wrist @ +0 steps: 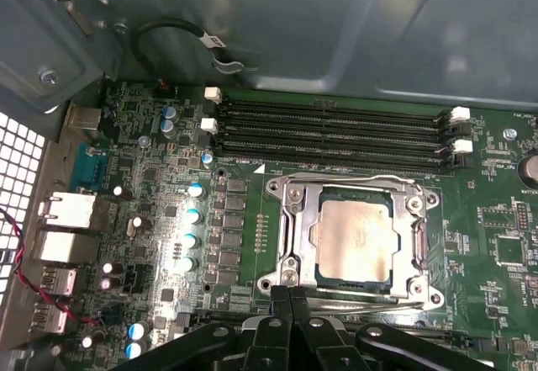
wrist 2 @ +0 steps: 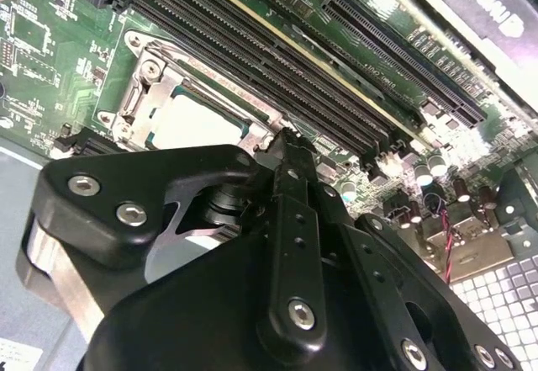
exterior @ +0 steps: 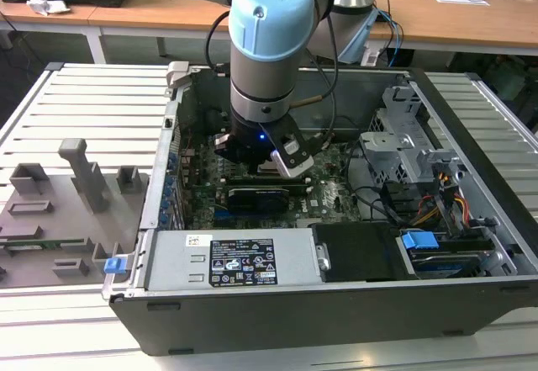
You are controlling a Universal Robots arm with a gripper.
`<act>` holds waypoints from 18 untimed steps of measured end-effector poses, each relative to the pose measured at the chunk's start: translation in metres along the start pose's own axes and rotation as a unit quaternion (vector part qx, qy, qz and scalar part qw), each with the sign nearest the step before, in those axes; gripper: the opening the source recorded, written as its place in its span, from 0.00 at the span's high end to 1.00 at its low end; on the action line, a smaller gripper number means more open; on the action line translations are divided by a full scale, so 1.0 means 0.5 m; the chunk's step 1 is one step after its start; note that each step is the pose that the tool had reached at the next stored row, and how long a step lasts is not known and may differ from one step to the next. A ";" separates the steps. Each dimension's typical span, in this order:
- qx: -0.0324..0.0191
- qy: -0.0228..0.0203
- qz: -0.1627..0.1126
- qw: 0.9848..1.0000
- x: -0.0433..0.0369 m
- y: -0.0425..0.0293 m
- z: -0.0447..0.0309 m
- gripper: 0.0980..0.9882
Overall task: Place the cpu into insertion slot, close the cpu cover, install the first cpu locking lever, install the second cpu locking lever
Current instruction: 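Install the second cpu locking lever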
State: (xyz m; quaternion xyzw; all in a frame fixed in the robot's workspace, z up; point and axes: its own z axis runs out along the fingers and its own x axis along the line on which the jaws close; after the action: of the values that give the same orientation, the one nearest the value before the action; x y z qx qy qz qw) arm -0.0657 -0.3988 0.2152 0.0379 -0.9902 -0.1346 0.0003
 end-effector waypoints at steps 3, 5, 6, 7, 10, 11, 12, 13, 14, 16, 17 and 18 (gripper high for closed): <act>-0.001 0.000 0.000 1.000 0.000 -0.001 0.004 0.99; -0.002 0.000 0.000 1.000 0.001 -0.002 0.007 0.99; -0.002 0.000 0.000 1.000 0.002 -0.002 0.008 0.99; -0.002 0.000 0.000 1.000 0.002 -0.002 0.009 0.99; -0.003 0.000 0.000 1.000 0.003 -0.003 0.013 0.99; -0.004 0.000 0.000 1.000 0.004 -0.004 0.014 0.99; -0.004 0.000 0.000 1.000 0.004 -0.004 0.015 0.99; -0.005 0.000 0.000 1.000 0.004 -0.004 0.016 0.99; -0.005 0.000 0.000 1.000 0.005 -0.004 0.017 0.99; -0.005 0.000 0.000 1.000 0.007 -0.005 0.019 0.99; -0.006 0.000 0.000 1.000 0.007 -0.005 0.020 0.99; -0.006 0.000 0.000 1.000 0.008 -0.005 0.020 0.99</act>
State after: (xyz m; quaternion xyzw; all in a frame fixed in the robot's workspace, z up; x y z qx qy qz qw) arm -0.0697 -0.3987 0.2047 0.0379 -0.9893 -0.1408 0.0000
